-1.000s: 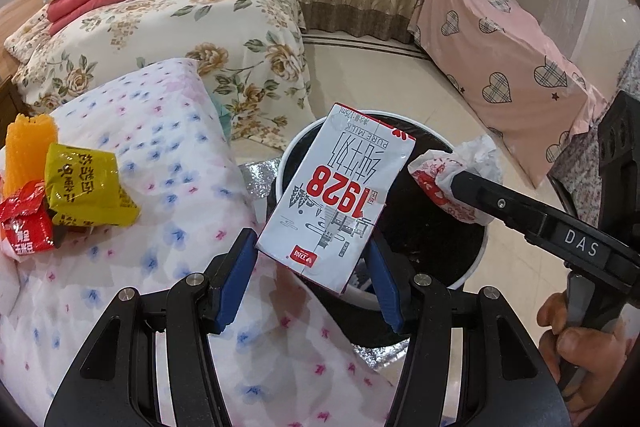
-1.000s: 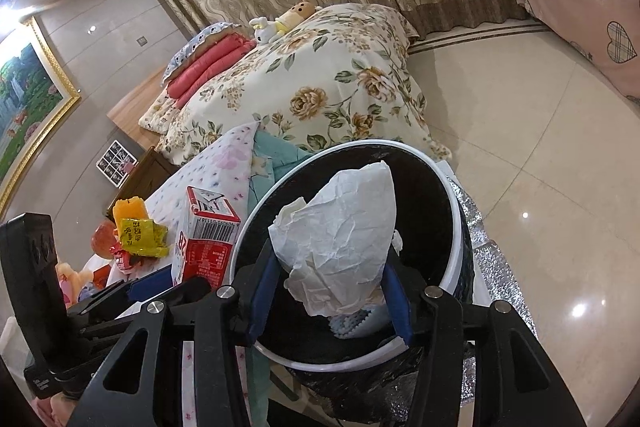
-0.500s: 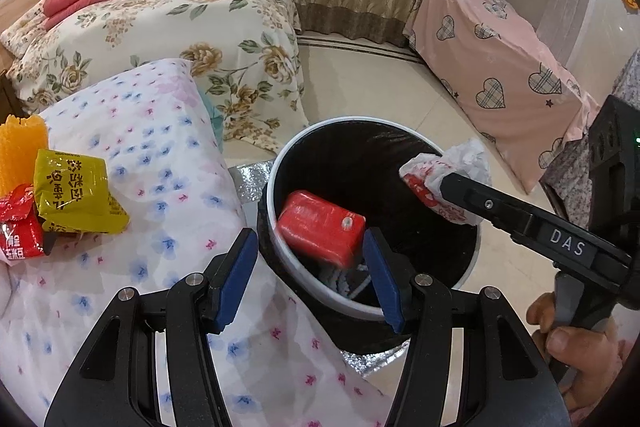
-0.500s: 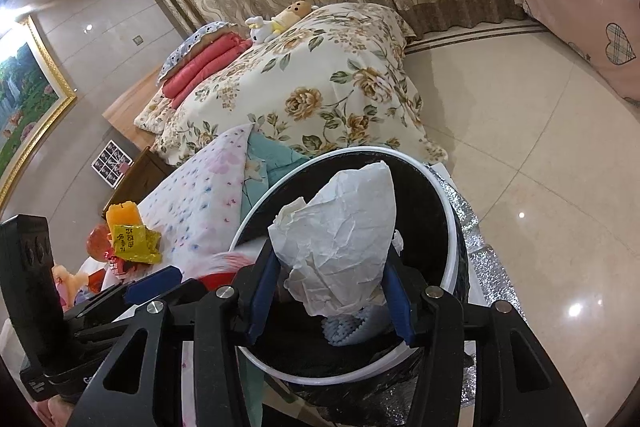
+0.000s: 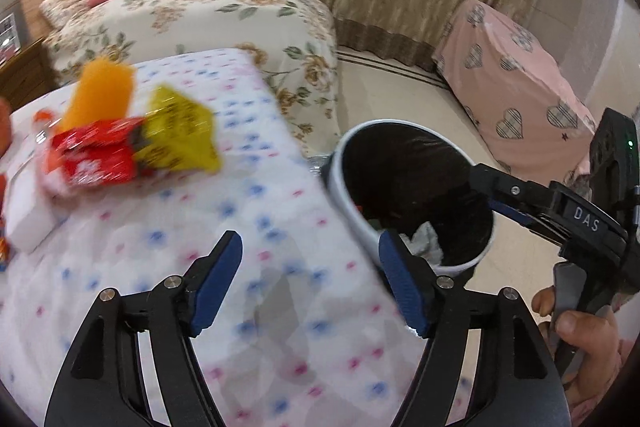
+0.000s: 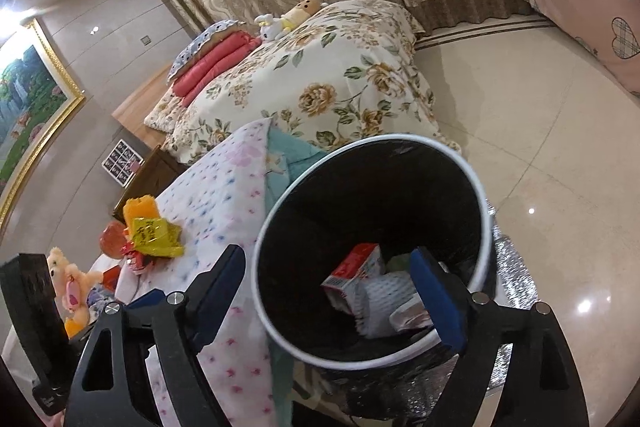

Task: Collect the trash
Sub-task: 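Move both open tools back over the remaining trash on the bed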

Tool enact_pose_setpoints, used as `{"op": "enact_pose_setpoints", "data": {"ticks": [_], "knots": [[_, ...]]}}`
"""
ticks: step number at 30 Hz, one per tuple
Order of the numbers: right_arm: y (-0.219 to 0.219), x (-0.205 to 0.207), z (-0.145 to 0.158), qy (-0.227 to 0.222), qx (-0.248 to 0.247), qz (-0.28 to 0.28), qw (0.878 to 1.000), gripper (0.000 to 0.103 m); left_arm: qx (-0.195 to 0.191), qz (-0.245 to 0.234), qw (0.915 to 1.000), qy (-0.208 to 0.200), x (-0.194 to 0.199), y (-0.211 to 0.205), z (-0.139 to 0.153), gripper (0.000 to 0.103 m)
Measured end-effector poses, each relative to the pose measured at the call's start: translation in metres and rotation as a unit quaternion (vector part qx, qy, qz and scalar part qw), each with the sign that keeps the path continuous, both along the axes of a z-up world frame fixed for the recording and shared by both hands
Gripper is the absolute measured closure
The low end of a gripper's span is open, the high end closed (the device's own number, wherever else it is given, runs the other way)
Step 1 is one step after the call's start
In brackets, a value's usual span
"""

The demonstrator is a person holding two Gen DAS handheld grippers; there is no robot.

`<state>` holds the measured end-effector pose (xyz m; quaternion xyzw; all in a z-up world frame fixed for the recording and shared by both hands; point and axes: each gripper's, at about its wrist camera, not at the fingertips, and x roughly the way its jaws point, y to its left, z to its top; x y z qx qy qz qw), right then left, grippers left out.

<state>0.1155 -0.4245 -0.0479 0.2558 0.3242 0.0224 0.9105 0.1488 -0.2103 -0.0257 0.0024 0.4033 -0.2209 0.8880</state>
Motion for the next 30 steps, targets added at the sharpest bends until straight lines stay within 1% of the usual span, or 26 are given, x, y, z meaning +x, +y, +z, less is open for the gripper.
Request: {"op": "enact_pose_setpoints", "data": {"ticks": [7,15,20,25,30], "knots": [[0.031,0.001,0.001,-0.001,0.001,0.03,1.0,0.014,-0.005,0.044,0.999,0.005,-0.01,0.042,-0.007,0.029],[0.074,0.002,0.002,0.001,-0.005,0.07,0.998,0.013,-0.014,0.089,0.9959,0.012,-0.021,0.087,-0.015,0.029],[0.099,0.005,0.002,0.003,-0.01,0.093,0.996,0.013,-0.02,0.115,0.993,0.016,-0.025,0.115,-0.018,0.029],[0.123,0.01,-0.001,0.009,-0.015,0.116,0.993,0.013,-0.018,0.141,0.9898,0.017,-0.032,0.14,-0.022,0.029],[0.144,0.013,-0.002,0.011,-0.019,0.137,0.99,0.013,-0.024,0.173,0.9845,0.019,-0.04,0.173,-0.026,0.029]]}}
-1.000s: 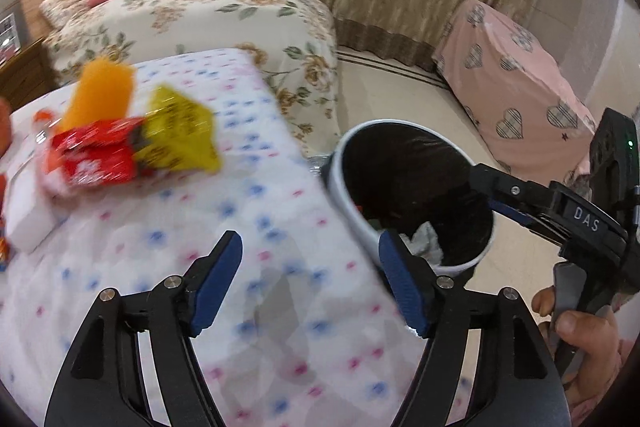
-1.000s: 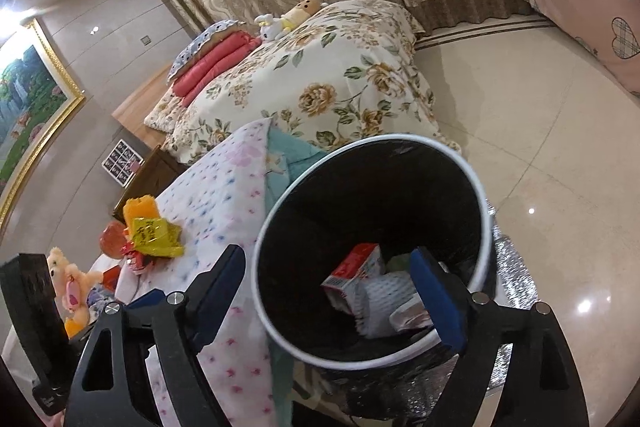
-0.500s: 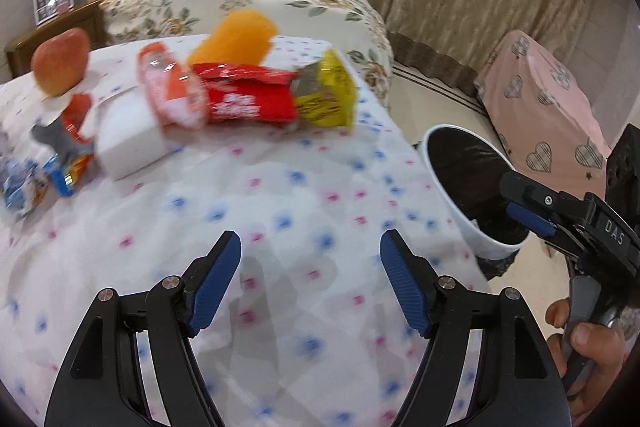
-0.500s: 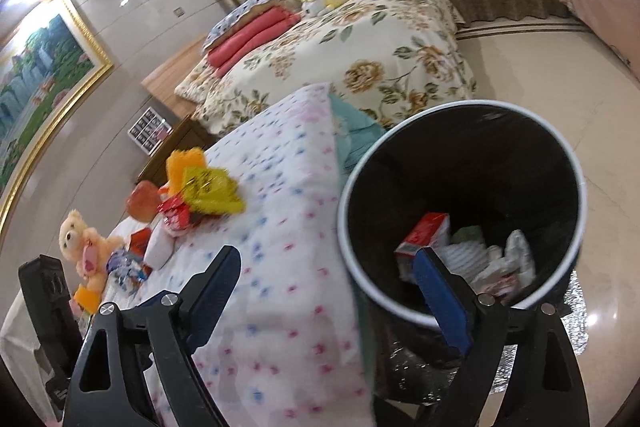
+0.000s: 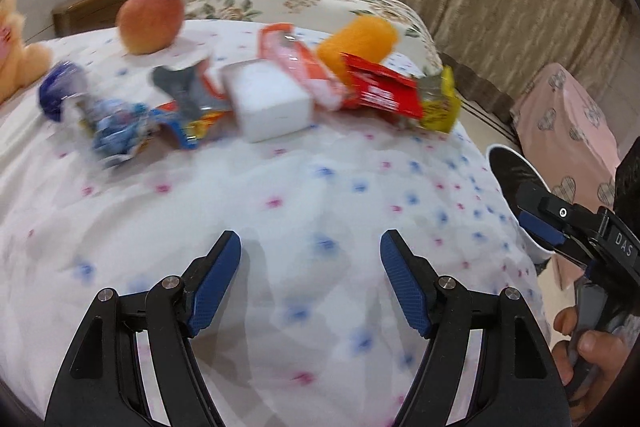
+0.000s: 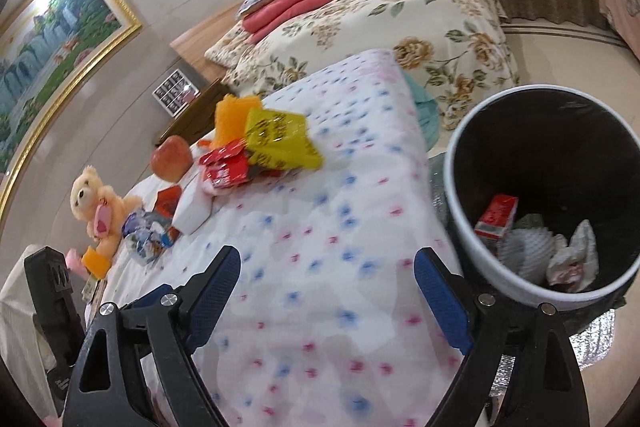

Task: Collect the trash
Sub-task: 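Move both open tools back over the remaining trash on the bed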

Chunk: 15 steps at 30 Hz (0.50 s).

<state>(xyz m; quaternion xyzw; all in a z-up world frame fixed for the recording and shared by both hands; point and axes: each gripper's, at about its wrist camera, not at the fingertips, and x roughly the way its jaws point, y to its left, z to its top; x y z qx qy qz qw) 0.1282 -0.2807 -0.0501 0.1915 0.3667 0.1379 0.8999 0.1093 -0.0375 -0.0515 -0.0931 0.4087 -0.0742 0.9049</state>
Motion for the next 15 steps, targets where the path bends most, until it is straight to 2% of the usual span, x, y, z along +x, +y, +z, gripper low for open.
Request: {"op": "enact_pose_setpoints", "data": {"ticks": [15], "knots": [[0.068,0.011,0.002,-0.006,-0.02,0.068,0.997,0.013,-0.003,0.067,0.9978,-0.001,-0.006,0.06,-0.001,0.029]]}}
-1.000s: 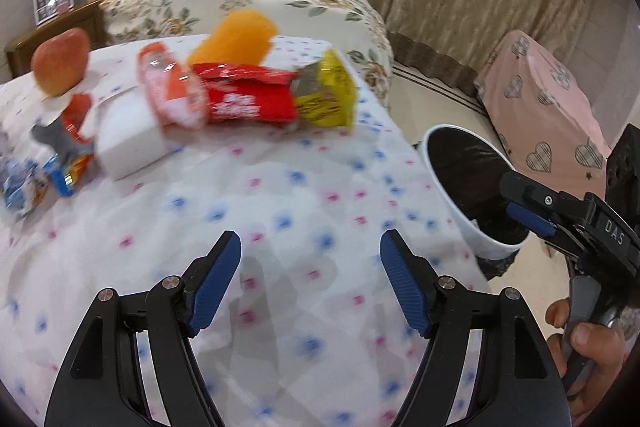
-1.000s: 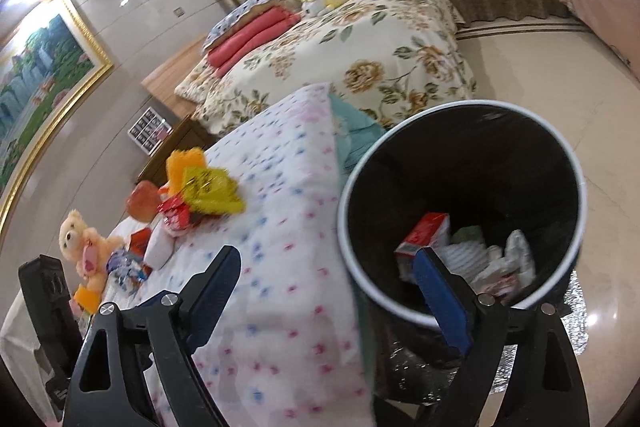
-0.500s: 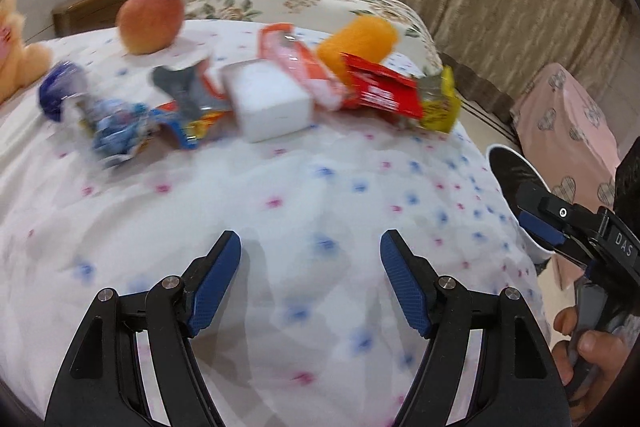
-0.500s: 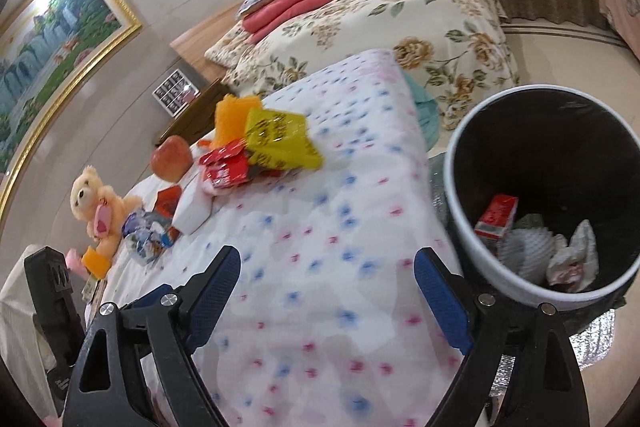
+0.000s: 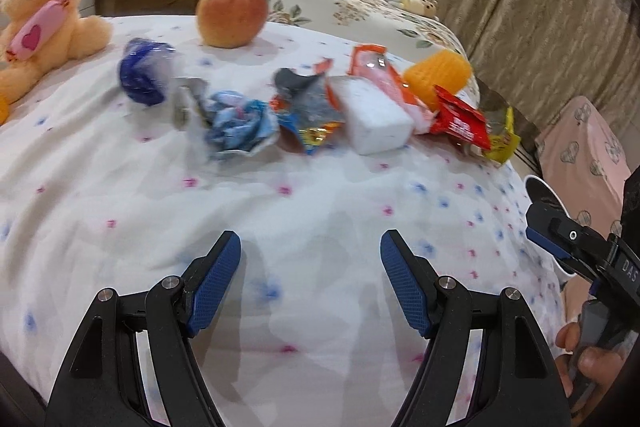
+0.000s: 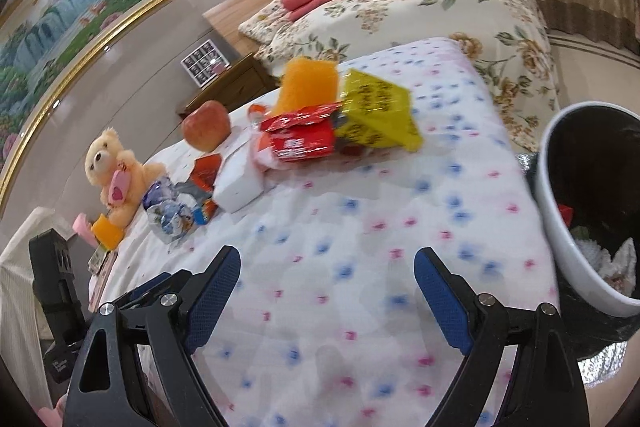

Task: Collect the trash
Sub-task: 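Move both open tools back over the remaining trash on the bed, then grasp the blue crumpled wrapper with the left tool while the right tool grasps the white foam block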

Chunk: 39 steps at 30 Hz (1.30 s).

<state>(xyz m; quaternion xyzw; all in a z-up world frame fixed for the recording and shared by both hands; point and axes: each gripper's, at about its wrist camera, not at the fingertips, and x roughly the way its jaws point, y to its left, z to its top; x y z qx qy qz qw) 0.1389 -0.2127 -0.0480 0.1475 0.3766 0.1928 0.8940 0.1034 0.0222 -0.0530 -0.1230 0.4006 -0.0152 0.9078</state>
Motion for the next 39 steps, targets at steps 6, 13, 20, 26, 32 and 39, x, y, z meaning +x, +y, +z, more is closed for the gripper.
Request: {"op": "enact_pose_setpoints", "data": {"ticks": [6,13,20,26,32,39], "knots": [[0.028,0.006,-0.001,0.003,-0.008,0.028,1.0,0.013,0.003,0.016,0.9999,0.002,-0.001,0.022,-0.001,0.029],[0.054,0.02,-0.006,0.011,-0.021,0.053,0.998,0.014,0.009,0.029,0.9995,0.007,0.012,0.046,-0.001,0.029],[0.079,0.035,-0.002,0.006,-0.041,0.07,0.997,0.021,0.014,0.018,0.9997,0.012,0.029,0.059,0.002,0.028],[0.103,0.054,-0.003,0.009,-0.056,0.08,0.995,0.024,0.024,0.015,0.9995,0.014,0.045,0.065,0.002,0.028],[0.12,0.072,-0.006,0.01,-0.073,0.083,0.994,0.025,0.015,0.006,0.9998,0.012,0.056,0.068,0.001,0.029],[0.128,0.081,-0.01,0.01,-0.093,0.082,0.992,0.052,-0.007,-0.02,0.9997,0.014,0.064,0.066,-0.001,0.075]]}}
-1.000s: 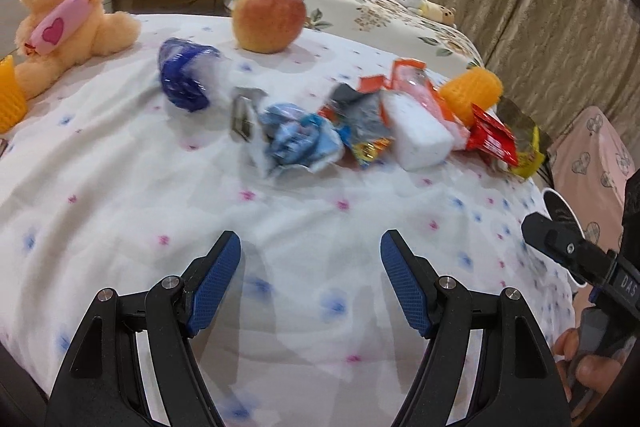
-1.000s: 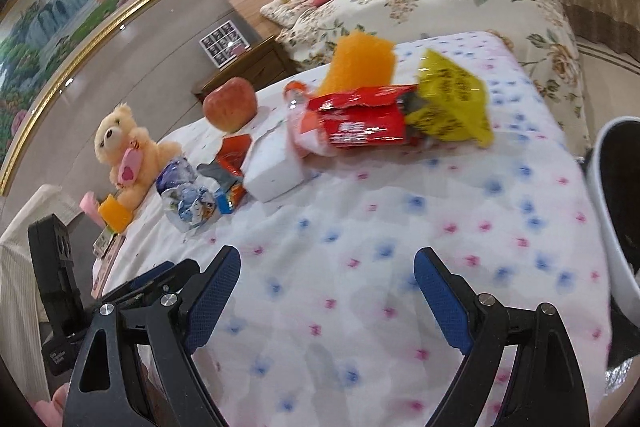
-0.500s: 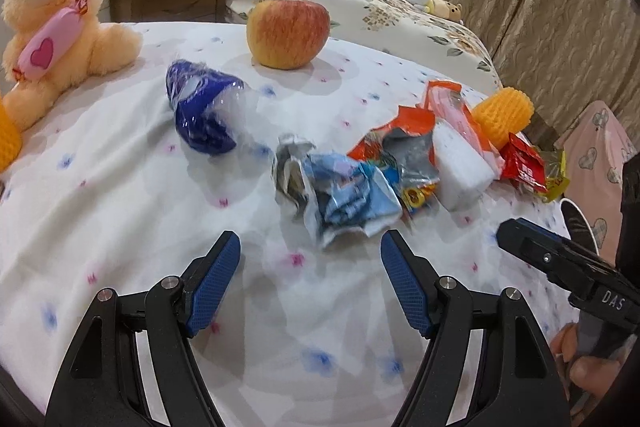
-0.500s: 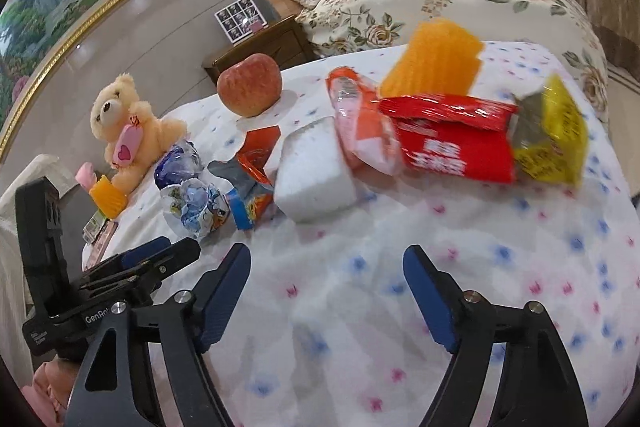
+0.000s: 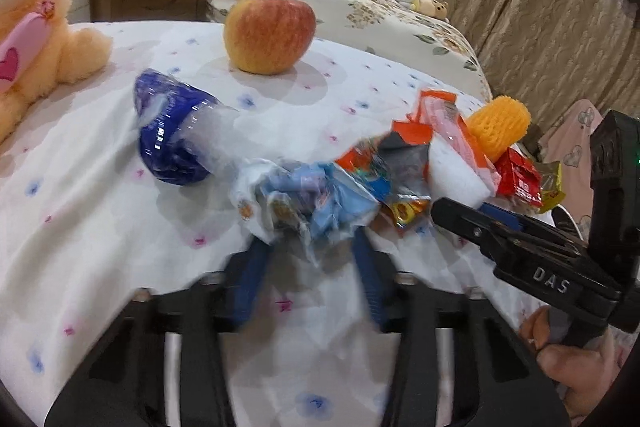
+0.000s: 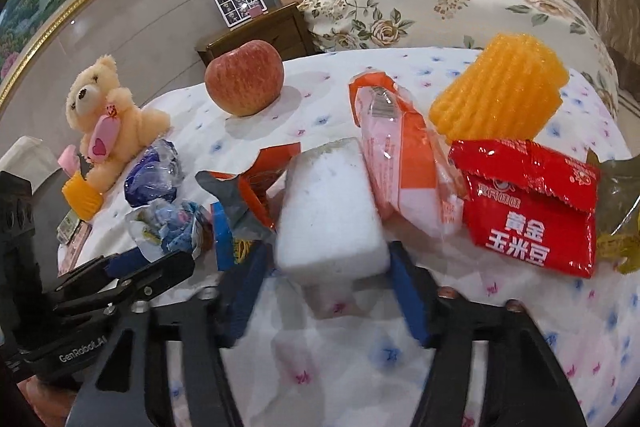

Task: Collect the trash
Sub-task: 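Grasp the blue crumpled wrapper with the left tool while the right tool grasps the white foam block, then carry the foil wrapper with the left tool while the right tool carries the foam block over the bin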

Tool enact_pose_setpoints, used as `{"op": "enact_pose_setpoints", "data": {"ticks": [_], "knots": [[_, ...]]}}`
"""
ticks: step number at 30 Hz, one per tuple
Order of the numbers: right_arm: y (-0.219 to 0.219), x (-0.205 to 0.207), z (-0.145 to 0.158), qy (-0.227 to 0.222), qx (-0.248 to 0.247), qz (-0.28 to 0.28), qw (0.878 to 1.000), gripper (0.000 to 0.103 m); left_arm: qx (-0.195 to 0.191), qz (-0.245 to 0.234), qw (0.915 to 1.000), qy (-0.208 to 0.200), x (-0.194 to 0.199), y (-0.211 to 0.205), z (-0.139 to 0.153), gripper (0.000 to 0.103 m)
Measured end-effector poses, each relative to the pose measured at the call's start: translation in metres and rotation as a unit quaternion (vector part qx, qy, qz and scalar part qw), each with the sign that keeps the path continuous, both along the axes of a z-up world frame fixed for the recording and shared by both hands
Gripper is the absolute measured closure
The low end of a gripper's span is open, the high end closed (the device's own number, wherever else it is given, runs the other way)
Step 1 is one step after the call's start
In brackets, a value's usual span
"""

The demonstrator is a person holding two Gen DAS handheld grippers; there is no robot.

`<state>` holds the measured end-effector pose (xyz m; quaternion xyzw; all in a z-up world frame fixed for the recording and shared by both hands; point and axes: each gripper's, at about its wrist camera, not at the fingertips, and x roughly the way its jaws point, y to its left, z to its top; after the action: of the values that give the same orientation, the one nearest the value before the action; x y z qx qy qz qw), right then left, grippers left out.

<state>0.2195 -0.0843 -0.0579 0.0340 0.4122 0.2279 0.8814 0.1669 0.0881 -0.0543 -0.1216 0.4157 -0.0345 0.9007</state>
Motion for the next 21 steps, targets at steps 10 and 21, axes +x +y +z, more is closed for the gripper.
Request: {"op": "enact_pose_setpoints", "data": {"ticks": [10,21], "knots": [[-0.02,-0.034,0.007,-0.002,0.03,0.006,1.0,0.055,-0.007,-0.012,0.9998,-0.018,-0.016,-0.004,0.003,0.099],[-0.063,-0.07,0.013,-0.008,0.052,-0.017,0.998,0.055,-0.02,-0.029,0.9992,-0.016,-0.047,-0.027,0.002,0.1]]}}
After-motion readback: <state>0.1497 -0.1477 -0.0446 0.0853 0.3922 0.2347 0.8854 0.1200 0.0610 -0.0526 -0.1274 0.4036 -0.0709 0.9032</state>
